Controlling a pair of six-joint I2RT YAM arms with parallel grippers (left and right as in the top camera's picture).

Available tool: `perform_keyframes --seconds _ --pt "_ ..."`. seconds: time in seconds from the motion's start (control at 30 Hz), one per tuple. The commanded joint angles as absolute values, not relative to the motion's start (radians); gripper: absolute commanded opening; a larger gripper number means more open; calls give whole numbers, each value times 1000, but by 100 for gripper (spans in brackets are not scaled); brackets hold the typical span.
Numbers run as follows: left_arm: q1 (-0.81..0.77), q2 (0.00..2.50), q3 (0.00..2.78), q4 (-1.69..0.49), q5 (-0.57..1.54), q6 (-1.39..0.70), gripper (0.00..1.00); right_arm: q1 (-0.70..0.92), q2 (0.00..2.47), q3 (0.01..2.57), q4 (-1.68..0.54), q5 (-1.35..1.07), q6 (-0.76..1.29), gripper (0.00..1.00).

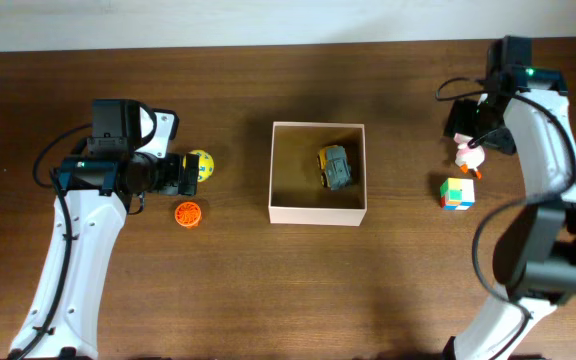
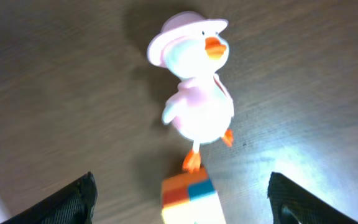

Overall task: Pack container
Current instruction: 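Grasp the white-pink duck figure with the right gripper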

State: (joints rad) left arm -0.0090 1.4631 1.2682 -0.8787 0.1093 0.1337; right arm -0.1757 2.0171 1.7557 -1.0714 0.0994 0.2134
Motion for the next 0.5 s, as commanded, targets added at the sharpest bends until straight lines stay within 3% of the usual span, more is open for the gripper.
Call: perform_keyframes --seconds 0.0,0.13,0.33,0.47 --pt "-10 1470 1286 -876 124 129 99 -213 2074 1750 -1041 75 173 83" --pt "-10 1470 1286 -876 124 129 99 -239 2136 1750 -1028 75 160 81" --pt "-10 1470 1286 -876 124 129 99 -242 2201 1750 -1031 66 157 68" --pt "-10 1470 1286 -876 123 129 99 -242 2219 1750 -1031 56 157 47"
